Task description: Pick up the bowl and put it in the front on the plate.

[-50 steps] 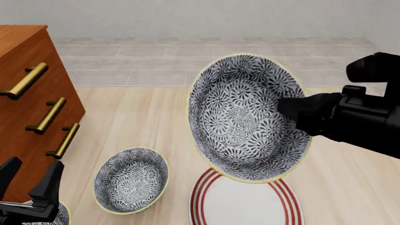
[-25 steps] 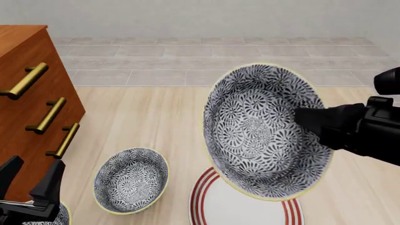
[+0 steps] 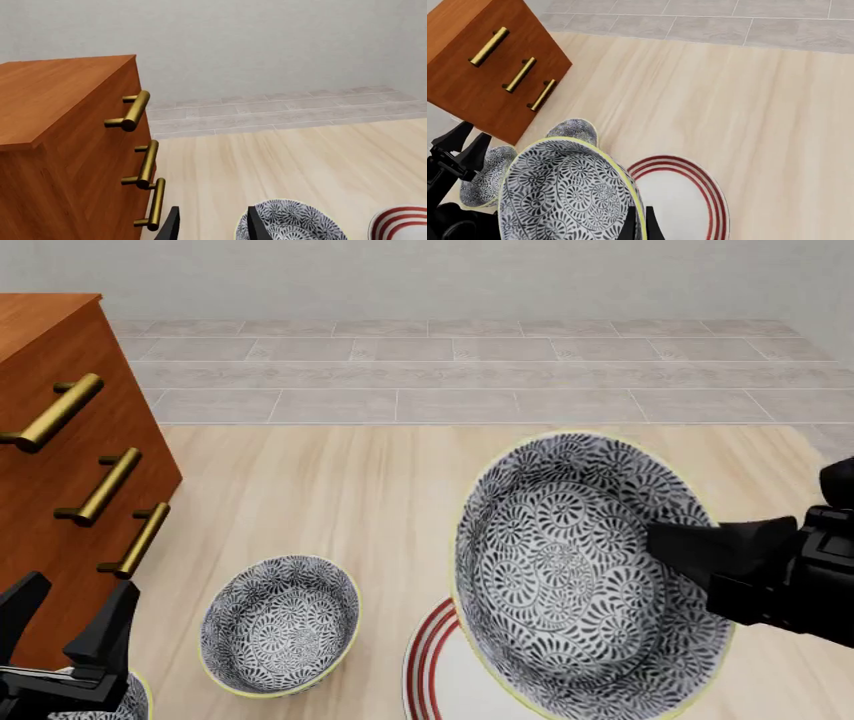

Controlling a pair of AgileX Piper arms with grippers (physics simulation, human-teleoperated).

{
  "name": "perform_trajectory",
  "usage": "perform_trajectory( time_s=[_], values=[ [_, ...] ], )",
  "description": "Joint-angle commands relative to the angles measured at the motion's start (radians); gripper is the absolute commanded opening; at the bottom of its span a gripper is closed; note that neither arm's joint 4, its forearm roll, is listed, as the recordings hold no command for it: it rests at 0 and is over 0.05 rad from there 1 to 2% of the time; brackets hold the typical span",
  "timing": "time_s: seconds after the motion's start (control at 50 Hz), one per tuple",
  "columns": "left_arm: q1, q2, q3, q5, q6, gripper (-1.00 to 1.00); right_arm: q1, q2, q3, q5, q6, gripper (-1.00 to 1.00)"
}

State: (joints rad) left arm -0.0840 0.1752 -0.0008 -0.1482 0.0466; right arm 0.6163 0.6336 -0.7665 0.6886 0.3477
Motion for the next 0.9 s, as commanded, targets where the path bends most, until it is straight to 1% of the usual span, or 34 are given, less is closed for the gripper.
perform_trajectory(
  time_s=[0.02, 0.06, 0.1, 0.14, 0.2, 0.32, 0.58, 0.66, 0.74, 0.76, 0.9],
  values=[
    [0.002, 0.001, 0.0, -0.001, -0.002, 1.0, 0.017, -0.04, 0.068, -0.012, 0.033, -1.0],
    [0.002, 0.001, 0.0, -0.001, -0.002, 1.0, 0.017, -0.04, 0.075, -0.017, 0.035, -1.0],
    [0.002, 0.0, 0.0, -0.001, 0.0, 1.0, 0.026, -0.04, 0.1, -0.035, 0.053, -1.0],
    [0.002, 0.002, 0.0, -0.002, 0.001, 1.0, 0.026, -0.035, 0.099, -0.036, 0.049, -1.0],
    [0.01, 0.011, 0.0, -0.01, -0.016, 1.0, 0.032, -0.023, 0.094, -0.04, 0.047, -1.0],
    [0.012, 0.014, 0.0, -0.013, -0.014, 1.0, 0.033, -0.005, 0.107, -0.058, 0.046, -1.0],
    [0.013, 0.012, 0.0, -0.009, -0.014, 1.0, 0.014, 0.0, 0.182, -0.117, 0.055, -1.0],
    [0.013, 0.007, 0.0, -0.005, -0.012, 1.0, 0.003, 0.002, 0.185, -0.122, 0.058, -1.0],
    [0.014, 0.004, 0.0, -0.002, -0.012, 1.0, -0.004, -0.002, 0.211, -0.143, 0.075, -1.0],
    [0.014, 0.006, 0.0, -0.004, -0.011, 1.0, -0.001, -0.007, 0.221, -0.147, 0.087, -1.0],
    [0.014, 0.01, 0.0, -0.008, -0.011, 1.0, -0.008, -0.004, 0.249, -0.174, 0.098, -1.0]
  ],
)
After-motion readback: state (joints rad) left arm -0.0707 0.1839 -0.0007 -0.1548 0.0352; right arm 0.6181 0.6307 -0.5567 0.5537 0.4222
